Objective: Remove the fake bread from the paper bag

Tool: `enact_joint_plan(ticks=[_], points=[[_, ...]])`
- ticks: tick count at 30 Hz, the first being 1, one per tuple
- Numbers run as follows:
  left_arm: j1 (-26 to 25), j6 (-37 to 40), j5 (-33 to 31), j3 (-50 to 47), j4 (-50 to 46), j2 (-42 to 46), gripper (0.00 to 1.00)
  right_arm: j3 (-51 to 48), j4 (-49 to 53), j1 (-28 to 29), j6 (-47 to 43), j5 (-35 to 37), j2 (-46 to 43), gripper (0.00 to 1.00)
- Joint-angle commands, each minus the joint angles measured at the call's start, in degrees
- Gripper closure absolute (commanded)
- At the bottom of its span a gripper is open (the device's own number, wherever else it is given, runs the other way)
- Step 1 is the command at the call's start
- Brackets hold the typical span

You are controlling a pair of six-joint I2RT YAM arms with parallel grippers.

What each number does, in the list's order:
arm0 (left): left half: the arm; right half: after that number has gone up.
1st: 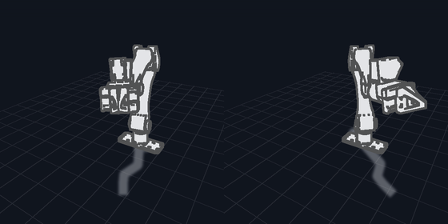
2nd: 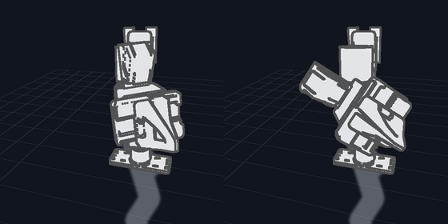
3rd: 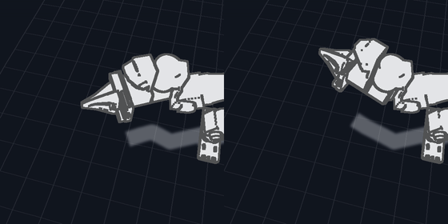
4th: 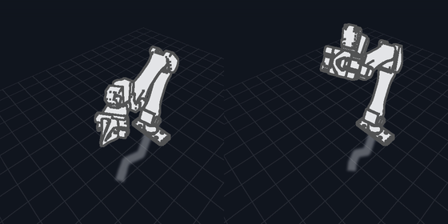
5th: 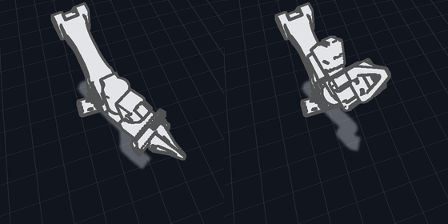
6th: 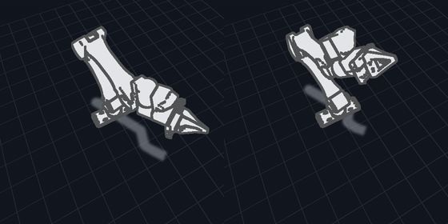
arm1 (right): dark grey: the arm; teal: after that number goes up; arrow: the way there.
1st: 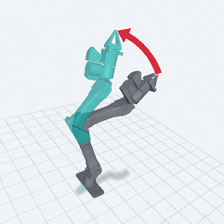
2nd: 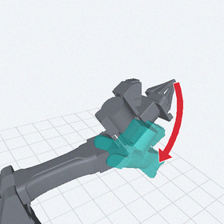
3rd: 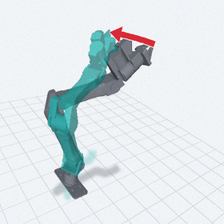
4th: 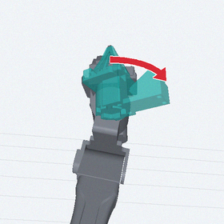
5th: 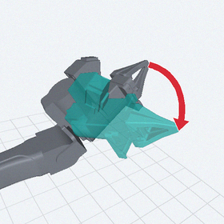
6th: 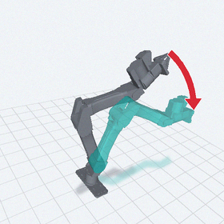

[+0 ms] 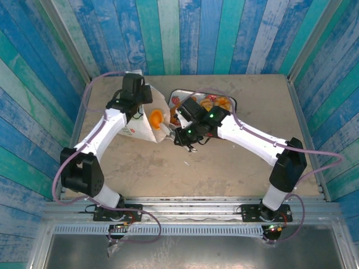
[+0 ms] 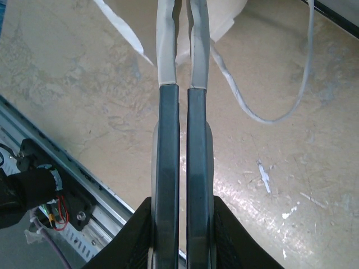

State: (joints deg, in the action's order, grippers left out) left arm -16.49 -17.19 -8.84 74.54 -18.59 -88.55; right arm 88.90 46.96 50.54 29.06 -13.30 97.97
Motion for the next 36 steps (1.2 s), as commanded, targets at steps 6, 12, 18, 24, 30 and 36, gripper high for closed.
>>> enact_joint_plan(ticks=[6, 12, 18, 24, 30, 36], points=[[0.1, -0.6, -2.9, 4.9, -1.5, -5.5, 0.95, -2.8, 1.3, 0.3, -0.3, 3.0, -6.6, 1.0], [0.1, 0.0, -3.9, 6.7, -2.3, -6.9, 0.95, -5.1, 2.4, -0.9, 0.7, 5.5, -11.0, 0.99], [0.1, -0.2, -3.7, 5.4, -2.2, -6.1, 0.96, -8.3, 2.6, -4.8, 1.6, 6.4, -16.4, 0.99], [0.1, 0.1, -3.1, 3.7, -2.0, -3.9, 0.96, -13.6, 3.2, -13.3, 0.9, 6.5, -22.5, 1.0], [0.1, 0.1, -2.1, 2.3, -1.9, -1.5, 0.96, -20.5, 3.5, -24.1, -1.0, 4.6, -27.1, 0.99], [0.1, 0.0, -1.1, 1.4, -1.6, -0.1, 0.95, -24.2, 3.5, -31.6, -4.1, 2.7, -27.9, 0.99]])
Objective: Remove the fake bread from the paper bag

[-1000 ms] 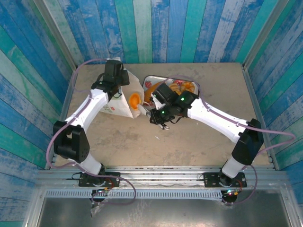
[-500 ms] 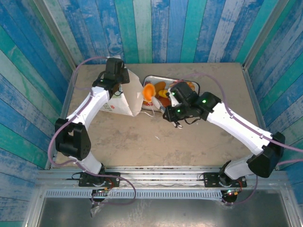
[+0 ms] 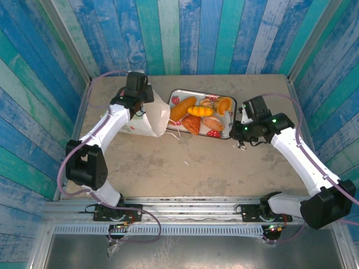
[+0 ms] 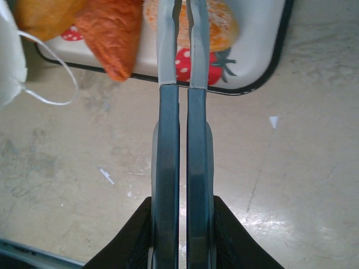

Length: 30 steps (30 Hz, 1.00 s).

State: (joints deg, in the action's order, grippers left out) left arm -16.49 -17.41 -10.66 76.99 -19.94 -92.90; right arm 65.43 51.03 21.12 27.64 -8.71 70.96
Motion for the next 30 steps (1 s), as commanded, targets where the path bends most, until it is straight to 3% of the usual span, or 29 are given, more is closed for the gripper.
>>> enact_joint_plan(ticks=[1, 9, 30], points=[[0.1, 0.3, 0.9, -1.1, -0.3, 4.4, 0.95, -1.0, -0.6, -3.1, -3.2, -2.4, -0.6, 1.0], [0.1, 0.6, 2.8, -2.1, -0.4, 6.3, 0.95, -1.4, -2.3, -8.1, -6.4, -5.7, 4.3, 1.0], [0.1, 1.0, 3.6, -2.7, -0.8, 7.7, 0.95, -2.1, -7.3, -11.5, -7.8, -10.4, 14.7, 0.99]])
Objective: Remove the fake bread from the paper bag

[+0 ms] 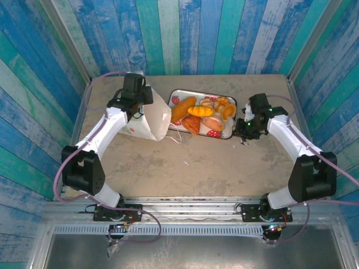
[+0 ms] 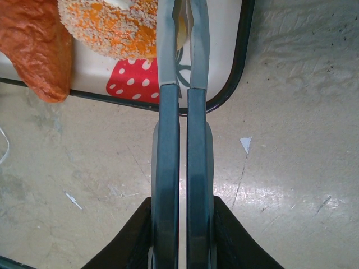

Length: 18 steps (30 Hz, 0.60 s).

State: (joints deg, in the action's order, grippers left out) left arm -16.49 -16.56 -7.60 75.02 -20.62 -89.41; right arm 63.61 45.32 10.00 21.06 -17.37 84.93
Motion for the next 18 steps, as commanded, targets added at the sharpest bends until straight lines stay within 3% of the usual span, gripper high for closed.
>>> enact_joint_plan(ticks=[1, 10, 18], points=[[0.1, 0.1, 0.5, -0.8, -0.1, 4.2, 0.95, -0.4, -1.6, -0.4, -1.2, -1.8, 1.2, 0.99], [0.1, 0.3, 0.6, -0.6, -0.2, 4.3, 0.95, -0.9, -1.6, -0.9, -0.5, -2.8, 2.4, 0.85], [0.1, 0.3, 0.6, -0.5, -0.1, 4.2, 0.95, -1.1, -0.1, -0.9, 0.1, -2.2, -0.9, 0.66]])
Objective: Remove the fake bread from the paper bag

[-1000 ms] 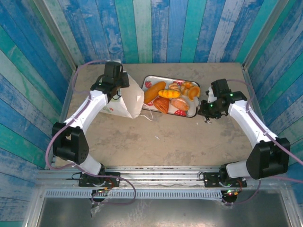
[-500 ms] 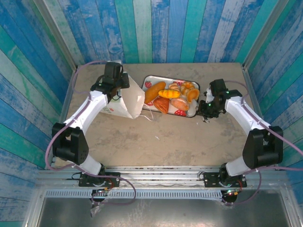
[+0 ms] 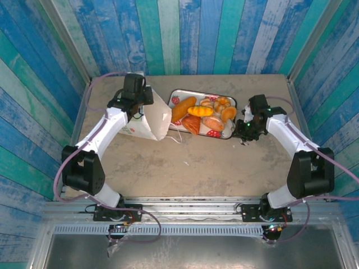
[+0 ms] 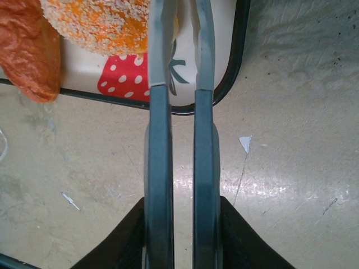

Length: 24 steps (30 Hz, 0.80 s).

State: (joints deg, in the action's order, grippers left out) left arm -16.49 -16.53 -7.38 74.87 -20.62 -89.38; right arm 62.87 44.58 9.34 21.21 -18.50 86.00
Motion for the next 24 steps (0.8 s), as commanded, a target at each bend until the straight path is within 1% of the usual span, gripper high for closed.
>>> enact_joint_plan(ticks=[1, 2, 7, 19, 24], points=[[0.1, 0.2, 0.5, -0.4, -0.1, 4.1, 0.95, -0.4, 0.9, -0.2, -0.1, -0.9, -2.1, 0.63], [0.1, 0.3, 0.6, -0.4, -0.1, 4.2, 0.95, -0.5, 1.2, -0.2, 0.0, -0.8, -2.2, 0.61], [0.1, 0.3, 0.6, -0.3, 0.0, 4.2, 0.95, -0.9, 1.8, -0.2, 0.1, -0.4, -3.2, 0.56], [0.1, 0.1, 0.7, 0.0, 0.1, 4.5, 0.95, -1.4, 5.1, -0.2, 0.3, 1.1, -6.7, 0.54], [0.1, 0.4, 0.9, 0.0, 0.0, 4.7, 0.95, -1.2, 6.9, -0.2, 0.7, 0.1, -10.1, 0.56]])
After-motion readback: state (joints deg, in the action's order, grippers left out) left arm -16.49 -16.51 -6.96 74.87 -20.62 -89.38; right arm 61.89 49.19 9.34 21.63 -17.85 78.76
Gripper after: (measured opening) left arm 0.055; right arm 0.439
